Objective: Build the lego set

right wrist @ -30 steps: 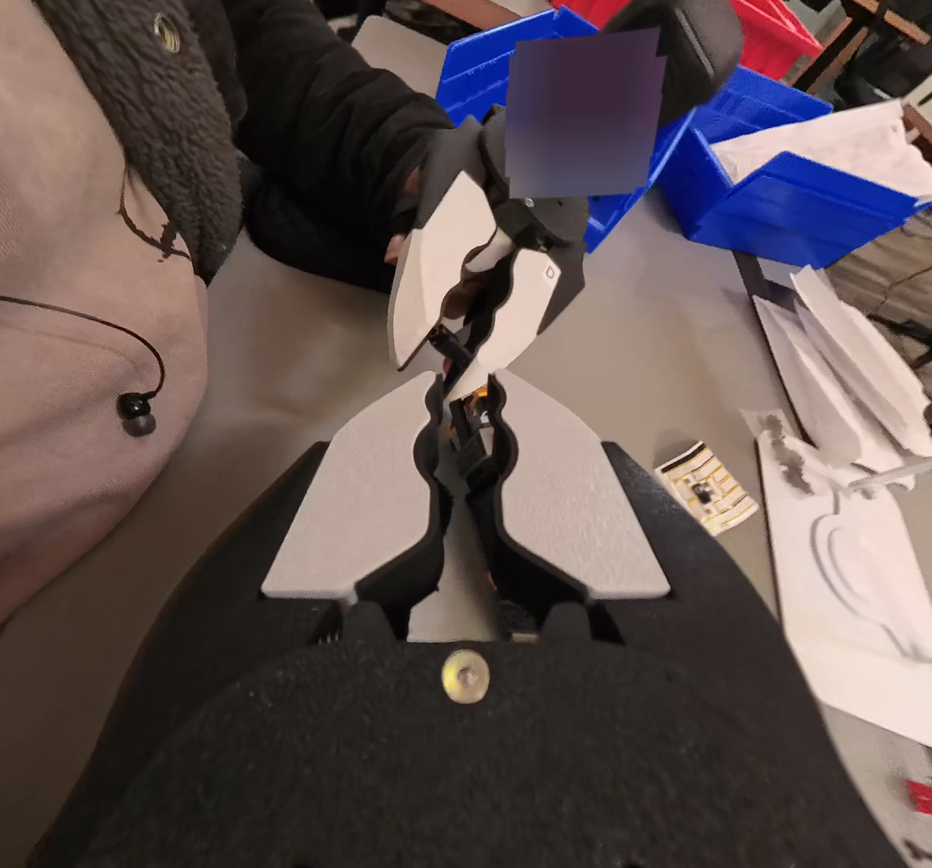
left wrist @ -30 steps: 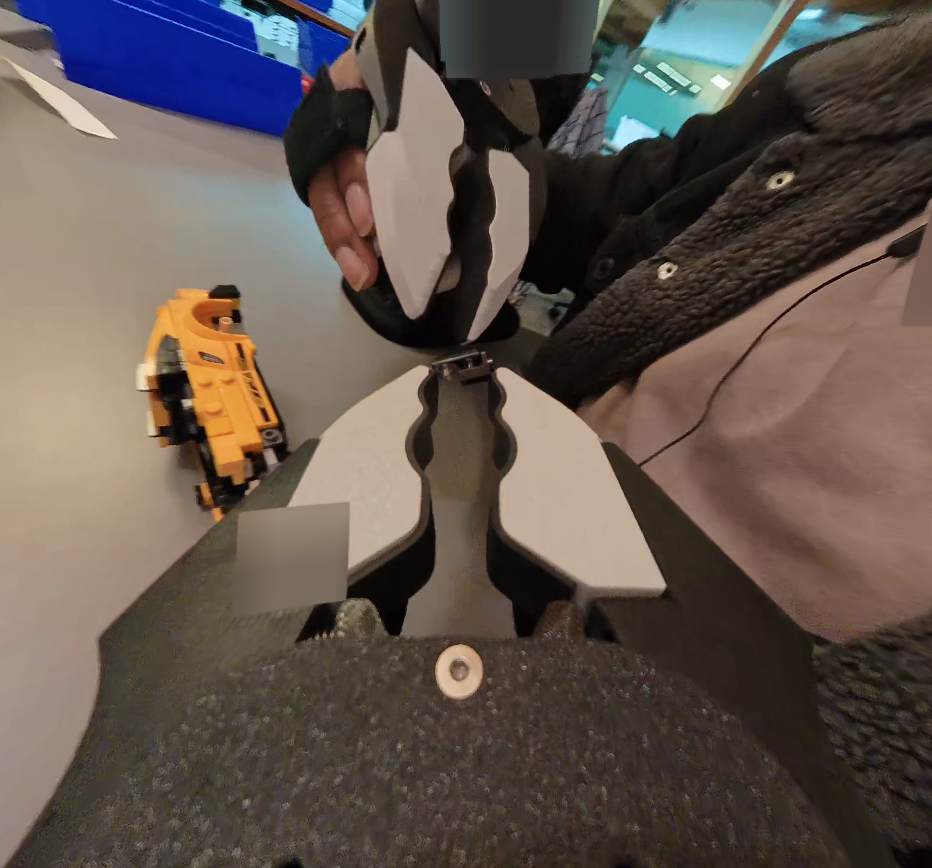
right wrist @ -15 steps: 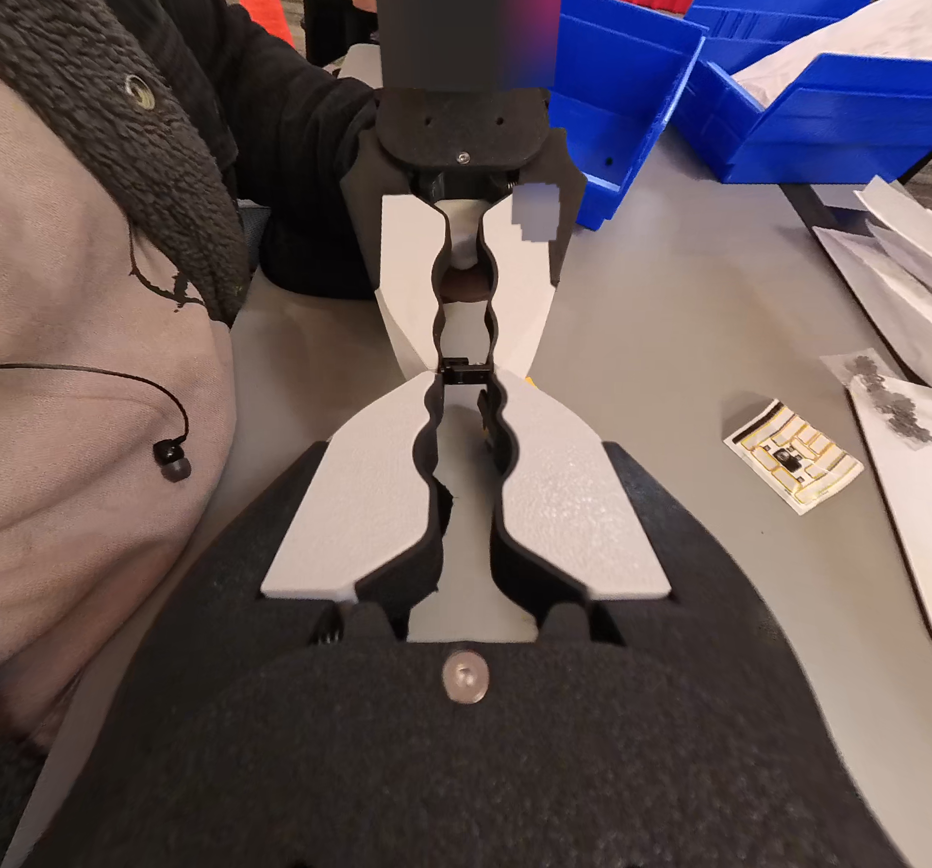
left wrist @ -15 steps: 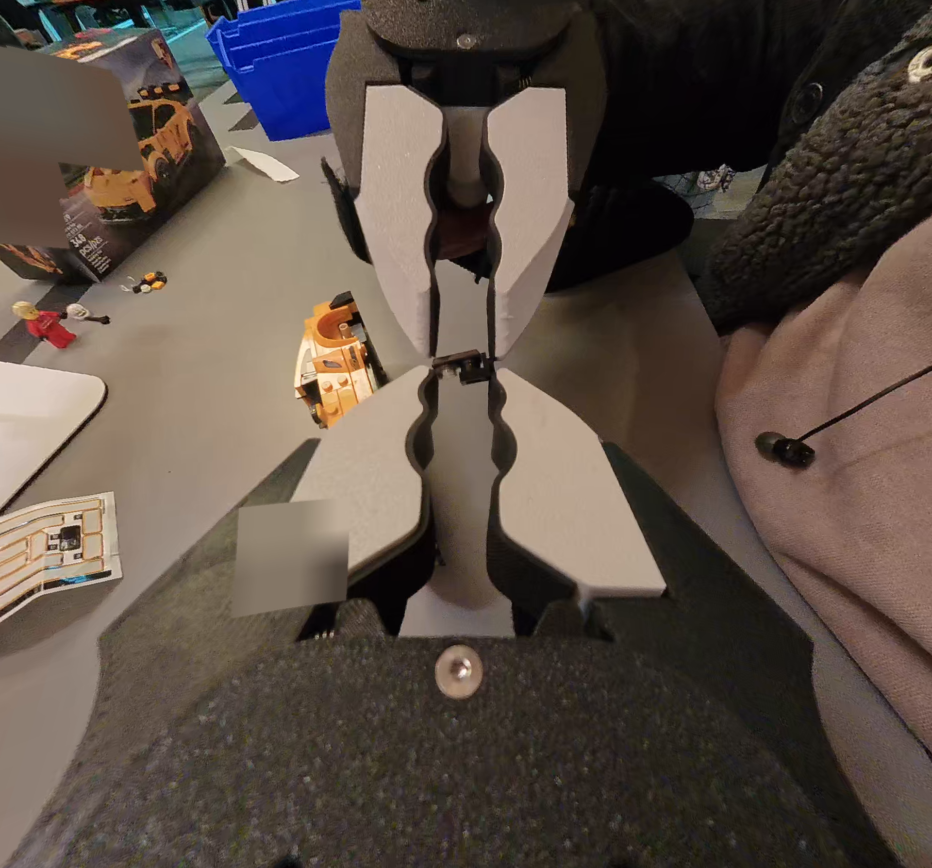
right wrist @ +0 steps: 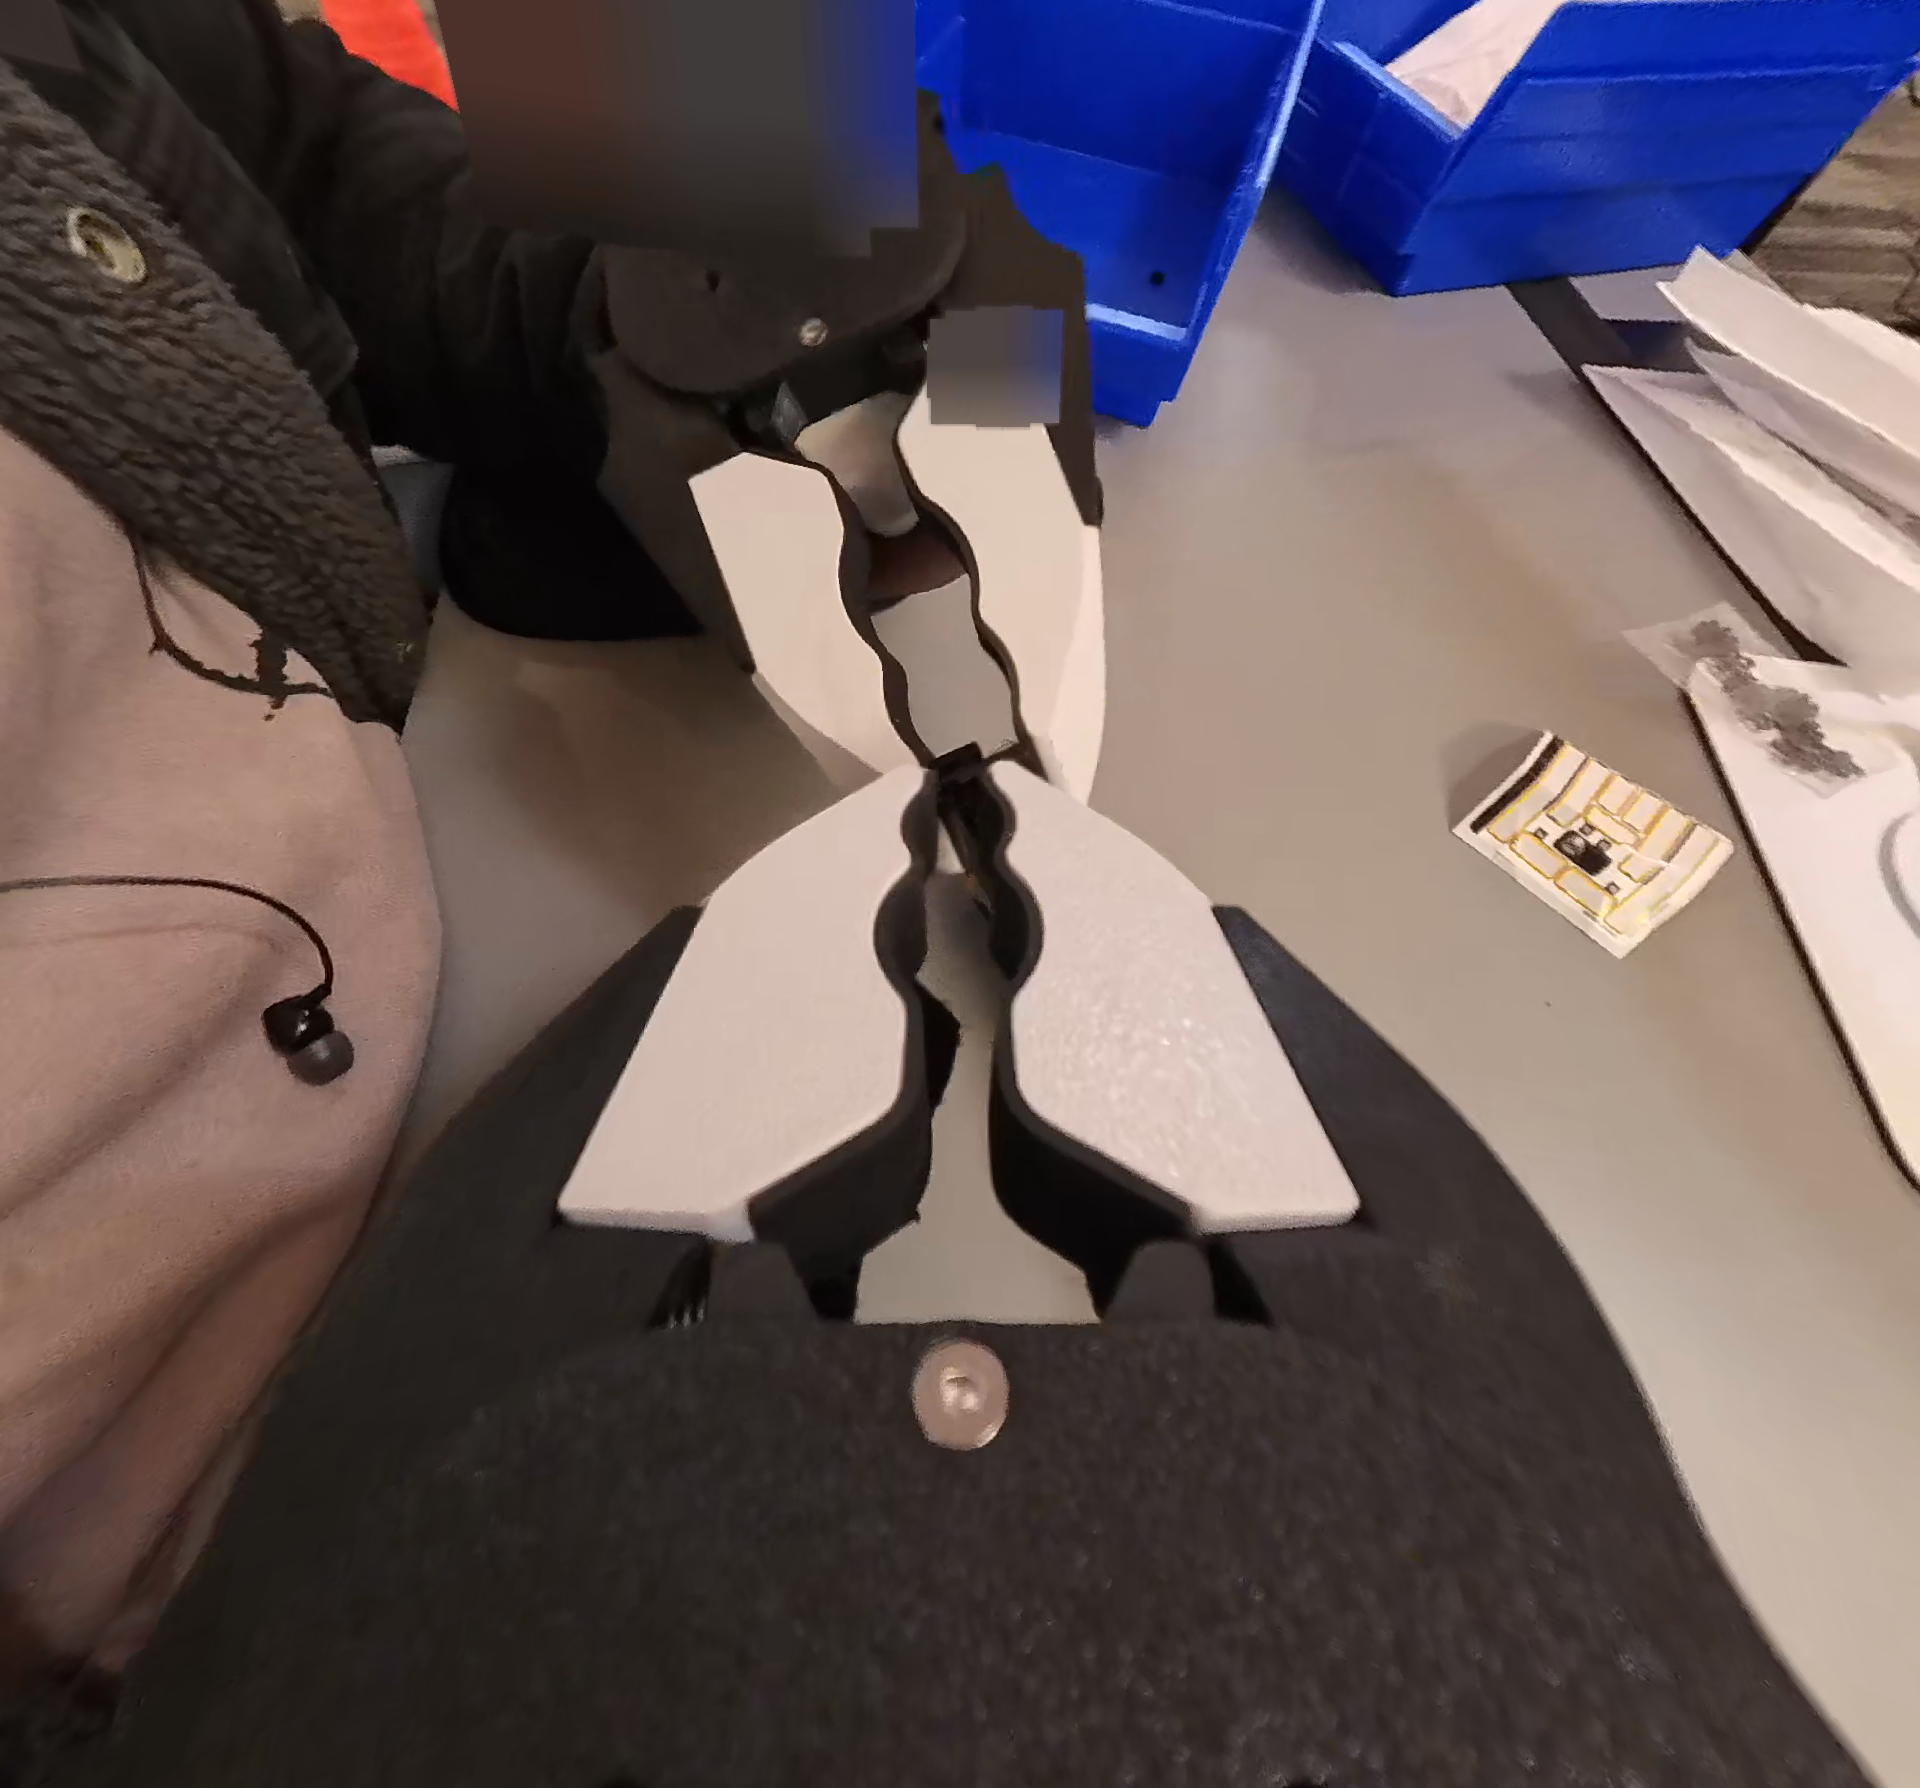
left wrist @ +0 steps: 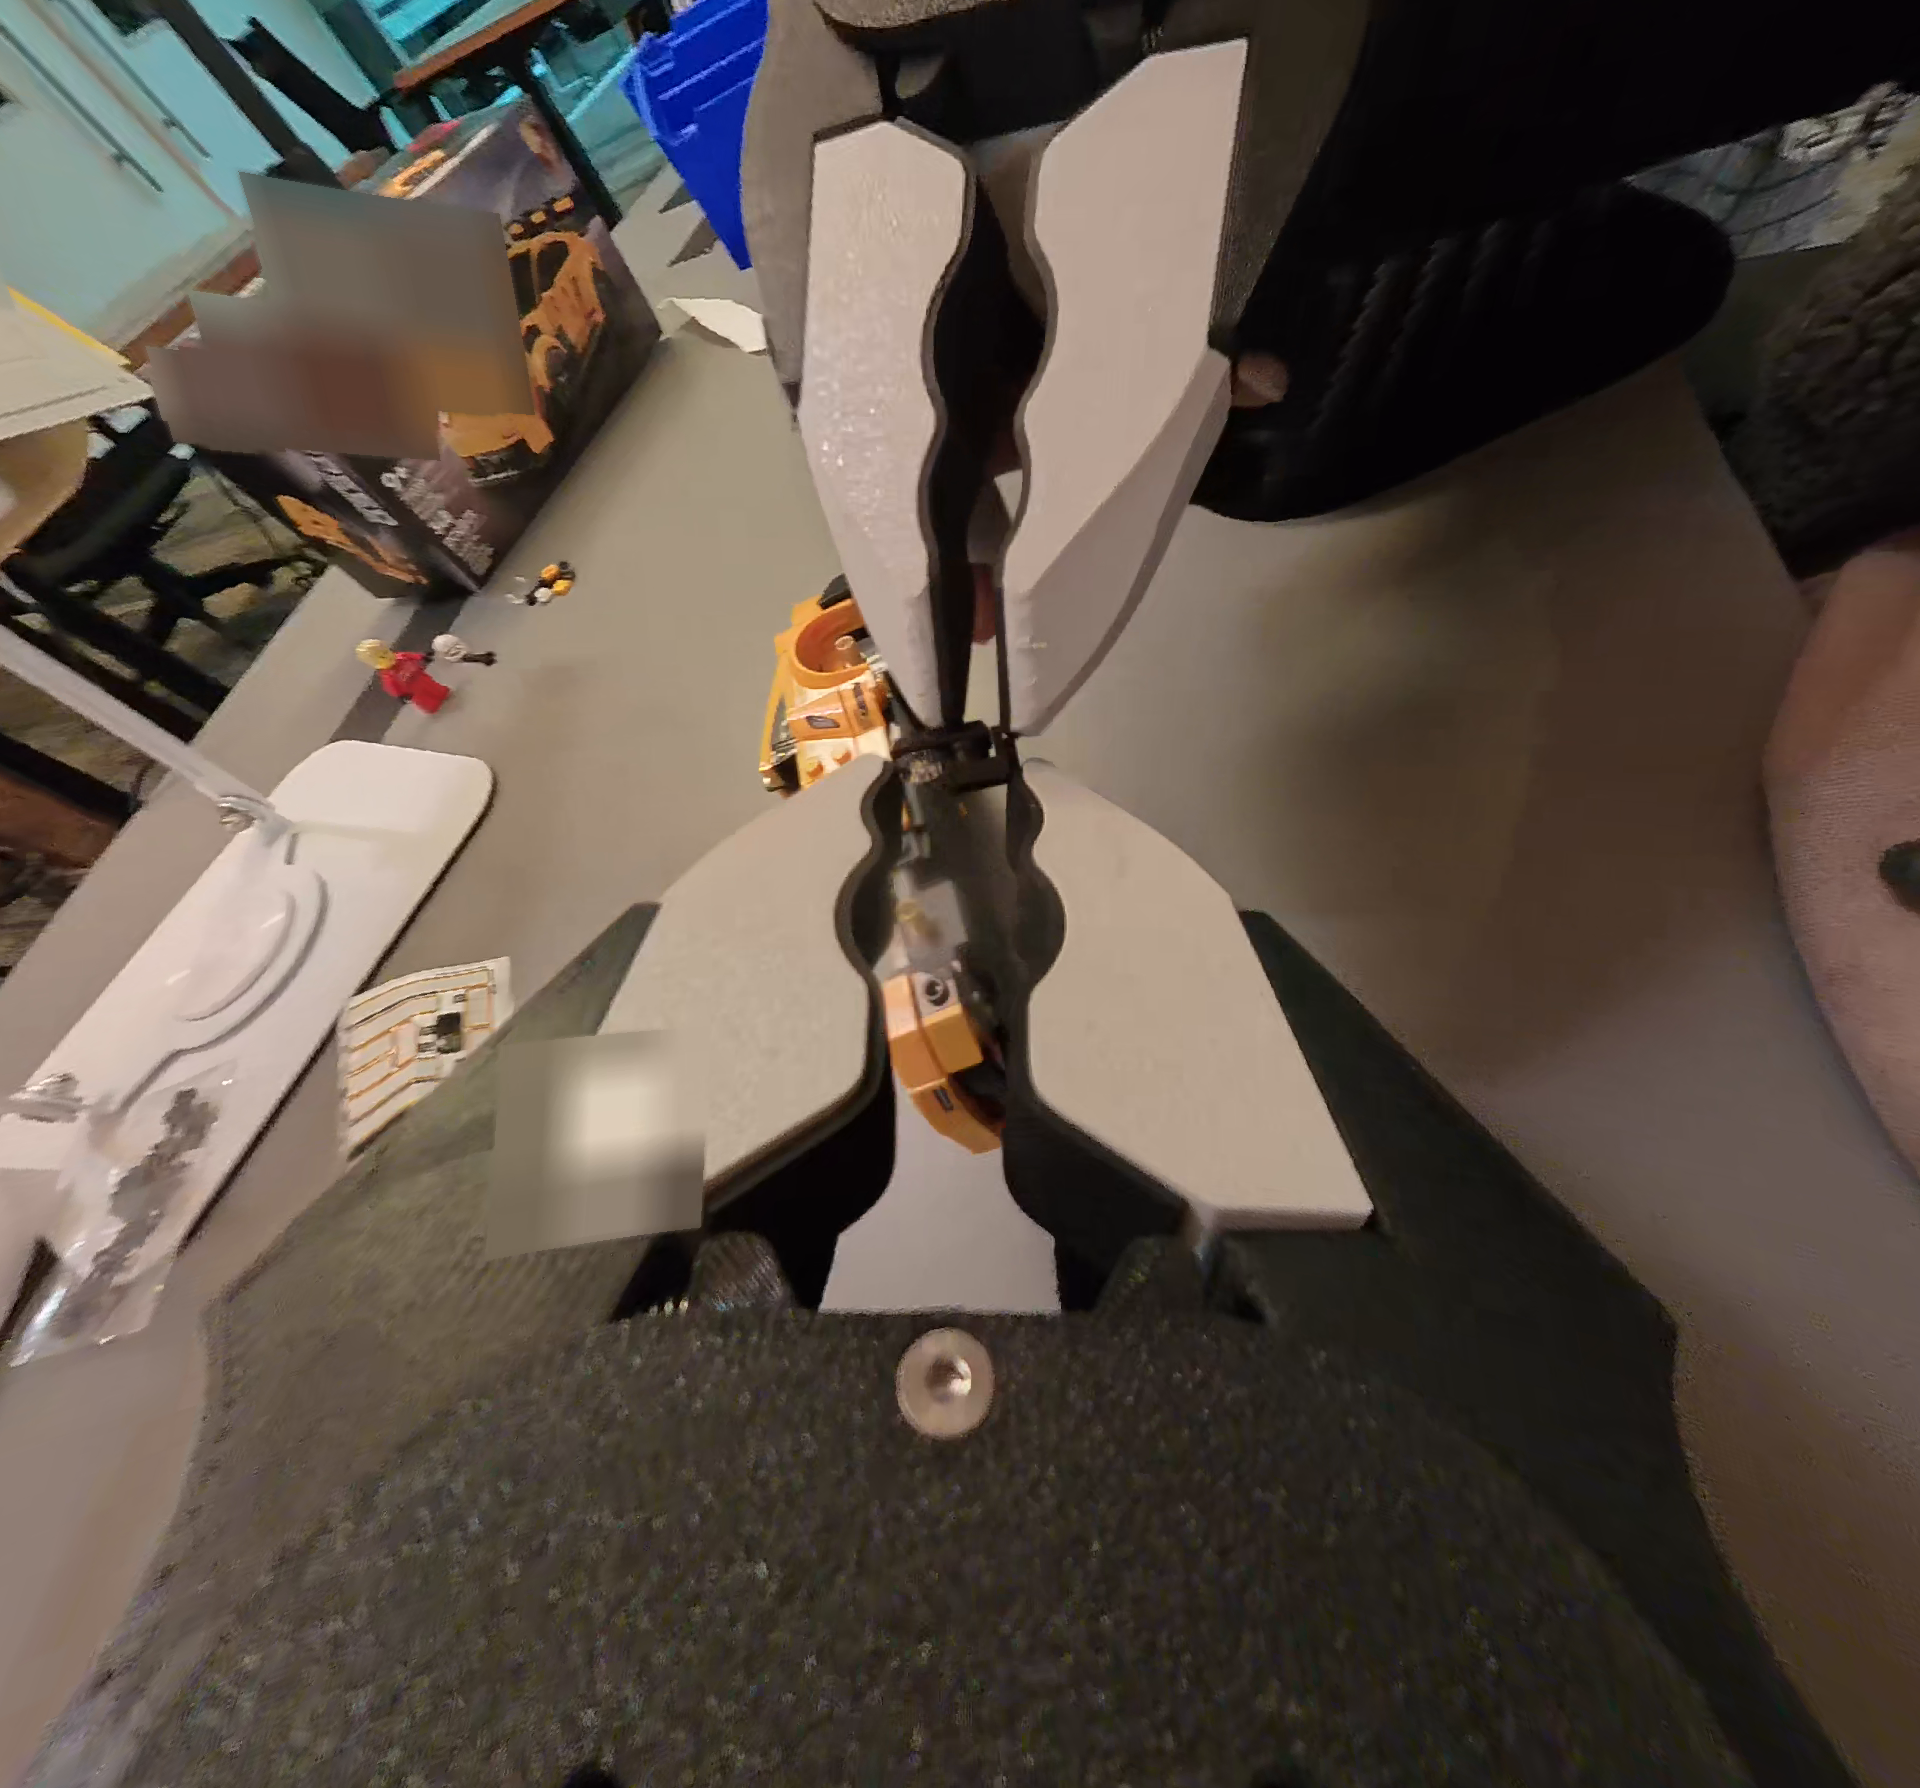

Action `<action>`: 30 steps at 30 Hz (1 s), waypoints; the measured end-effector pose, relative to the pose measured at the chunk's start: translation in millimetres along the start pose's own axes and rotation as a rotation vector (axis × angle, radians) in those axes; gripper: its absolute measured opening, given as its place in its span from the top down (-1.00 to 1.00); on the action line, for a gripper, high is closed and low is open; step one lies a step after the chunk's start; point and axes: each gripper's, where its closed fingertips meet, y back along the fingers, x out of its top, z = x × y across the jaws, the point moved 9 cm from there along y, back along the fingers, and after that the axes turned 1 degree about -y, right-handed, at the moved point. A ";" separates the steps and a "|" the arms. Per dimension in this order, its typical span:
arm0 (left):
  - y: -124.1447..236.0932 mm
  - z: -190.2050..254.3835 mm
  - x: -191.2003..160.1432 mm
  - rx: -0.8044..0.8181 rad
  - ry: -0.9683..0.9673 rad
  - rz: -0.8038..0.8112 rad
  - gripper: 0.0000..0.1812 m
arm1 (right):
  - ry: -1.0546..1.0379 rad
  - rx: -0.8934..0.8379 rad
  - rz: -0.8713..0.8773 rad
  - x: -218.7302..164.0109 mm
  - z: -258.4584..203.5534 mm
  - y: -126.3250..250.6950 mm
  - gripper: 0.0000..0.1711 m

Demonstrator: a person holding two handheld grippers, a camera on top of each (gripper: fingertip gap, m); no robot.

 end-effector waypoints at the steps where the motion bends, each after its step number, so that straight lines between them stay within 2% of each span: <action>1: 0.3 -0.9 0.0 0.025 -0.014 -0.004 0.80 | -0.028 -0.006 0.006 0.0 0.9 -0.1 0.95; 7: 1.1 0.0 1.4 0.161 -0.167 -0.034 0.80 | -0.324 0.043 0.053 -1.9 8.3 -3.1 0.82; 11: 2.3 2.2 3.8 0.244 -0.277 -0.044 0.80 | -0.501 0.095 0.108 -2.2 13.3 -2.8 0.85; 20: 0.5 8.9 6.0 0.352 -0.468 -0.076 0.74 | -0.671 0.172 0.167 -5.1 20.2 -9.0 0.91; 23: -0.8 5.2 3.4 0.298 -0.369 -0.084 0.77 | -0.688 0.161 0.157 -7.9 24.4 -9.1 0.91; 26: 4.2 -8.2 -1.4 0.151 -0.115 -0.087 0.58 | -0.717 0.112 0.129 -12.3 32.6 -1.8 0.91; 30: 11.7 -29.0 -26.3 -0.140 0.264 -0.135 0.43 | -0.694 0.020 0.036 -14.4 39.3 10.9 0.91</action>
